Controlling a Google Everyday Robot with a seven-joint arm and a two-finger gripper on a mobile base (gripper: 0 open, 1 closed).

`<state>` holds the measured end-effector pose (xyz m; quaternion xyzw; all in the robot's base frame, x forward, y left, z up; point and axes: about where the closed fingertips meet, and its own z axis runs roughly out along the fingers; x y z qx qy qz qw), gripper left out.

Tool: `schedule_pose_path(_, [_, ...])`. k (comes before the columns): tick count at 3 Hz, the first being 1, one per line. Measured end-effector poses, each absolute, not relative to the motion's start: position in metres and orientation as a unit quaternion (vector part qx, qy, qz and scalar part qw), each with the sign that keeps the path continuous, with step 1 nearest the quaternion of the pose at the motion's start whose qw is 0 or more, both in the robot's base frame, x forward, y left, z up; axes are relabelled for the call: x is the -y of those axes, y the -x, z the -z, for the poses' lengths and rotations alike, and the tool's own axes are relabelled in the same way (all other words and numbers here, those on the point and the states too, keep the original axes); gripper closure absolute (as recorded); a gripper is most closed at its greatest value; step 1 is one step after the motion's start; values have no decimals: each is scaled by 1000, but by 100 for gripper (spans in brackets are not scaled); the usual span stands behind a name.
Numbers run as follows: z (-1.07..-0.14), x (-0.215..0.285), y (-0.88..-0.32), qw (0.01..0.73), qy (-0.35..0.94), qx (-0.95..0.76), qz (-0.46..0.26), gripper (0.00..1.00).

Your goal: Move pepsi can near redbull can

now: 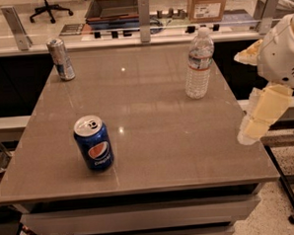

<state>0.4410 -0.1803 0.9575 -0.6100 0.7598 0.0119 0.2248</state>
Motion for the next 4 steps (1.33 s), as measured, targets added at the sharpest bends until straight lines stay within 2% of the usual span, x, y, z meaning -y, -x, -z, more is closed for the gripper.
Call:
schedule_pose_path(2, [-922,132,-442,309,590,-734,-138,0])
schedule_pose_path(4, [-904,52,-432,378,575,-668,-284,0])
